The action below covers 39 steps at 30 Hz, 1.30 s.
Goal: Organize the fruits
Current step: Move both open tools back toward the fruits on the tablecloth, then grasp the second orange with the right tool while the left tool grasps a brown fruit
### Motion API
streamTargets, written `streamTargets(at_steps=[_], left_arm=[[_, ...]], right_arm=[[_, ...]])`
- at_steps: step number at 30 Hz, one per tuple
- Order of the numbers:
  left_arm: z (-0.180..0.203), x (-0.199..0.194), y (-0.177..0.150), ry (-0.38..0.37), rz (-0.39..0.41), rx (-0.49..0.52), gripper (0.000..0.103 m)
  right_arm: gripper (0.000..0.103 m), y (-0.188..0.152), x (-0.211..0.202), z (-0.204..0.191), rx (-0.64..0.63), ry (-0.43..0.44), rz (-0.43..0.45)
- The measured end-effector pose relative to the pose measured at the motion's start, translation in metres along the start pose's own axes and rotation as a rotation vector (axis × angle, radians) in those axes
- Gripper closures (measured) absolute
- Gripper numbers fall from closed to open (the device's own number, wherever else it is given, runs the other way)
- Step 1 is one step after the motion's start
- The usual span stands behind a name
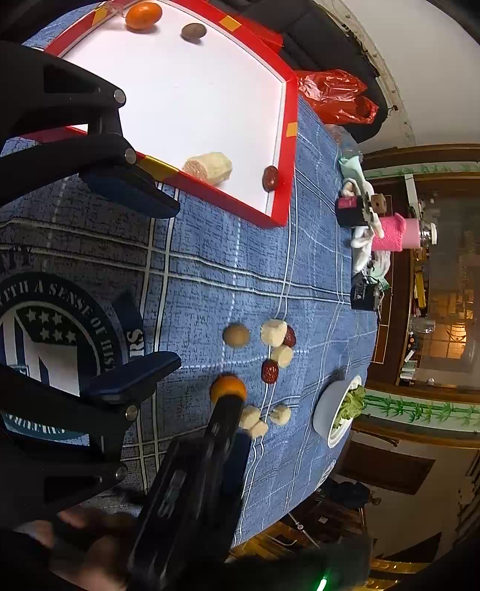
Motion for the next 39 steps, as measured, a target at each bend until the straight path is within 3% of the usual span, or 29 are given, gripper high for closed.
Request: streamTargets(at_steps=[5, 8, 16, 19, 25, 32, 39], left_arm=[[-0.009, 0.002, 0.001, -0.017, -0.002, -0.032, 0.028], [-0.012, 0.005, 0.002, -0.025, -0.009, -0.049, 0.028], [-0.011, 0.007, 0.000, -0.033, -0.021, -0.047, 0.028], [-0.011, 0.005, 0.001, -0.033, -0.018, -0.050, 0.028], [-0.007, 0.011, 0.012, -0.035, -0.027, -0.053, 0.028], [0.028, 0.033, 0.032, -0.048, -0.049, -0.003, 0.029], [0.045, 0.071, 0.036, 0.007, -0.098, 0.029, 0.031]], right_arm=[[0.053, 0.005, 0.030, -0.004, -0.059, -0.030, -0.048], [0.066, 0.005, 0.031, -0.008, -0.080, -0.025, -0.073], [0.061, 0.001, 0.046, -0.004, -0.167, -0.120, -0.129], [0.067, -0.005, 0.050, -0.001, -0.143, -0.099, -0.134], [0.068, -0.006, 0.022, 0.008, -0.068, -0.094, -0.048], [0.068, -0.007, -0.026, 0.031, 0.075, -0.031, 0.084], [0.068, -0.007, -0.039, 0.038, 0.133, 0.038, 0.139]])
Point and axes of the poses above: each gripper's, at about its wrist camera, not at the fingertips, and x roughly the way its jaws point, z to its right, y to its top, the point moved 10 cm from there along x, roughly the way its jaws point, and after that the axes turned 1 degree about y, right-handed, at the moved point
